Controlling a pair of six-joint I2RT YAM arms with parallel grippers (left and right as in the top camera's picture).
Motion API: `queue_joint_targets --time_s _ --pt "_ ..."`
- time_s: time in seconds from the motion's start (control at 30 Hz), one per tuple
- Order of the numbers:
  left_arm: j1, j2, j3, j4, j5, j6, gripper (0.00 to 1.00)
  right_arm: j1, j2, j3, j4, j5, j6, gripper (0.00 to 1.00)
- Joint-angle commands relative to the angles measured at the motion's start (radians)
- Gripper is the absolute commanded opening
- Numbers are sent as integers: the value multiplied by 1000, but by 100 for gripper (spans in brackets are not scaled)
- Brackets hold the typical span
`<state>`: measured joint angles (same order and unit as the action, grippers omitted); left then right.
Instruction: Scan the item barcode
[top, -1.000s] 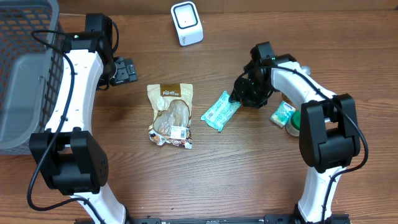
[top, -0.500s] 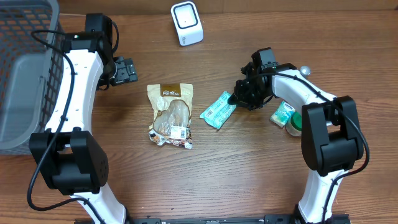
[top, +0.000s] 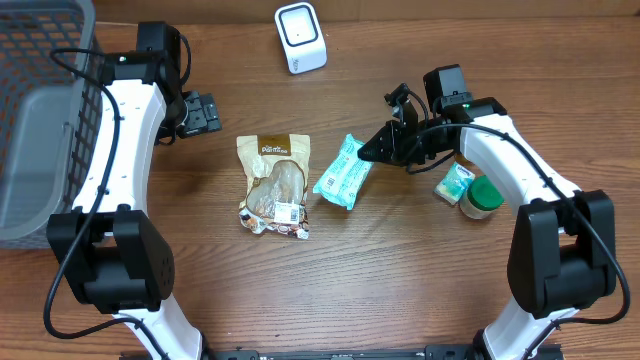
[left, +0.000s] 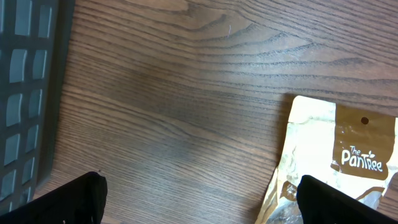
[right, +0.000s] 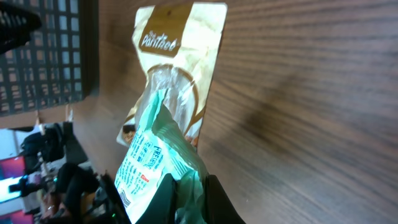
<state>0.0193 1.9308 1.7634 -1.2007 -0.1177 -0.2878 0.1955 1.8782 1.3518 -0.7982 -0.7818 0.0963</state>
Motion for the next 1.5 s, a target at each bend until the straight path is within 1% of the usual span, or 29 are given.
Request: queue_joint_targets --time_s 0.0,0.27,0.47,0.63,0.77,0.8,1.07,1.47 --pt "-7 -15 16 1 -13 3 100 -2 -16 3 -17 -51 -6 4" --pt "-7 -15 16 1 -13 4 99 -14 -16 4 -57 -56 2 4" --pt "-7 -15 16 1 -13 4 100 -77 -40 5 -137 -267 -205 4" --pt "-7 -15 16 1 -13 3 99 -142 -113 5 -261 -270 -330 4" --pt "-7 -15 16 1 -13 3 100 -159 -194 5 -372 -267 -463 4" --pt "-7 -15 16 1 -13 3 100 -159 -213 5 -387 -267 -477 4" --pt "-7 -15 16 1 -13 4 100 -159 -330 5 -440 -267 -488 4" --pt "-7 -15 16 1 -13 3 100 -158 -335 5 -471 -266 -491 4"
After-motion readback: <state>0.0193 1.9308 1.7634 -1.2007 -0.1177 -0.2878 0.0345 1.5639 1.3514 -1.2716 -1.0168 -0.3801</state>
